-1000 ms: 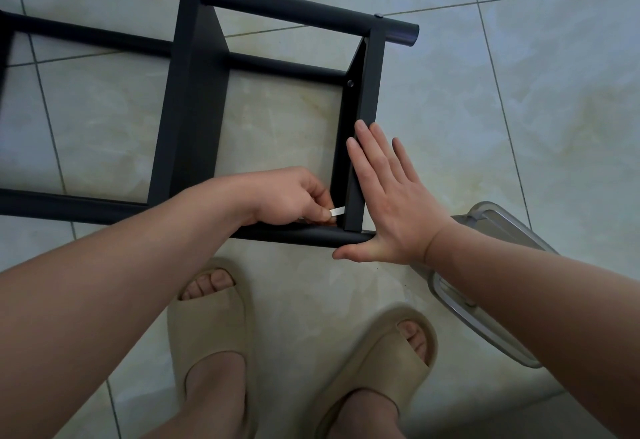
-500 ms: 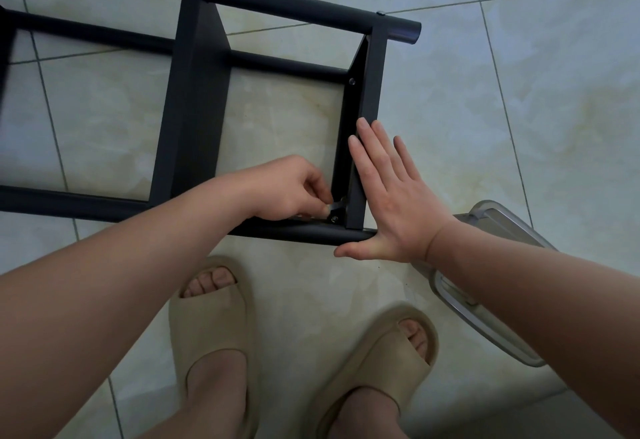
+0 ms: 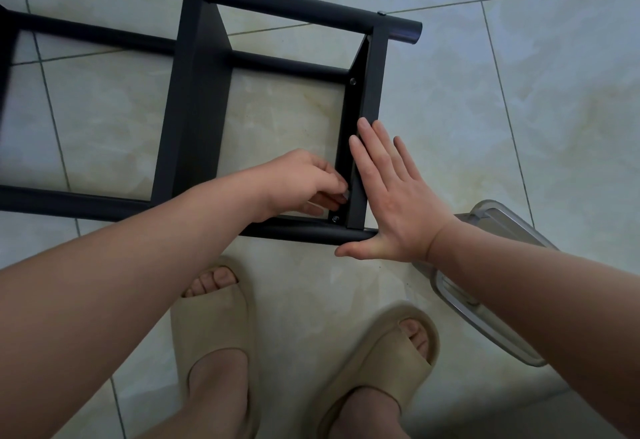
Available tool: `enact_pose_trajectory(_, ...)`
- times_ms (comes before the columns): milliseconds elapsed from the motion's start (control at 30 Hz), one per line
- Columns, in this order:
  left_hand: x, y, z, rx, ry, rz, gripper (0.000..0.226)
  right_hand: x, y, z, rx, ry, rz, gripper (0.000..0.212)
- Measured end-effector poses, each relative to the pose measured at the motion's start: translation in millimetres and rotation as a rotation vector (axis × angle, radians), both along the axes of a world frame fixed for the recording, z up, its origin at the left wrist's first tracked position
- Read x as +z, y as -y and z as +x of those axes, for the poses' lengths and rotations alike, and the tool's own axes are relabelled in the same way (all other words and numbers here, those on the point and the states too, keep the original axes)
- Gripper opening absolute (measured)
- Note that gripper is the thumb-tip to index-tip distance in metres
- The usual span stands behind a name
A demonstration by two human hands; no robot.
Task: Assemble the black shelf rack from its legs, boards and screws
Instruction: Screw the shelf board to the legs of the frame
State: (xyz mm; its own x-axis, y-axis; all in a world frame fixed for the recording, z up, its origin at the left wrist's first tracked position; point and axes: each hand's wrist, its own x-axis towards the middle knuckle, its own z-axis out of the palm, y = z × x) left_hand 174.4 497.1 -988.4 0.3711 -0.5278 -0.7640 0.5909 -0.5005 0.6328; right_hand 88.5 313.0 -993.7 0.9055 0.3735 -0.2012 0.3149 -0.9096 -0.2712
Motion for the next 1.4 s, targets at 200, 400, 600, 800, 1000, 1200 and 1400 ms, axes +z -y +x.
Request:
enact_pose_trajectory(200,-1.3,6.2,0.0,0.16,-0.146,-0.033,0.006,0.2,0.2,0.1,0.0,0.009,0.004,0.133)
enact_pose_trajectory(400,-4.3,5.1,-1.0,0.156,-0.061,0.001,0.007,0.4,-0.1,0.3,-0.002,0.004,0.004,0.133)
enact_pose_trajectory(600,-4.2,6.9,0.1,0.15,-0.055,-0.001,0.008,0.0,-0.4,0.0,-0.005,0.011,0.013,0.133)
enact_pose_trajectory(800,-5.0,3.0,-0.7,0.095,-0.055,0.007,0.005,-0.5,0.1,0.5,-0.004,0.005,0.01,0.133)
enact_pose_trajectory(1000,-5.1,3.8,0.8,0.1,-0.058,0.025,0.004,0.0,0.0,0.3,-0.006,0.007,0.022,0.133)
enact_pose_trajectory(1200,-5.1,3.4,0.6,0.09,-0.094,0.025,0.005,0.3,-0.1,0.8,-0.006,0.001,0.013,0.134)
enact_pose_trajectory(1400,-4.6,4.3,1.0,0.051,-0.111,0.015,0.006,-0.5,-0.2,0.5,-0.005,0.01,0.017,0.133)
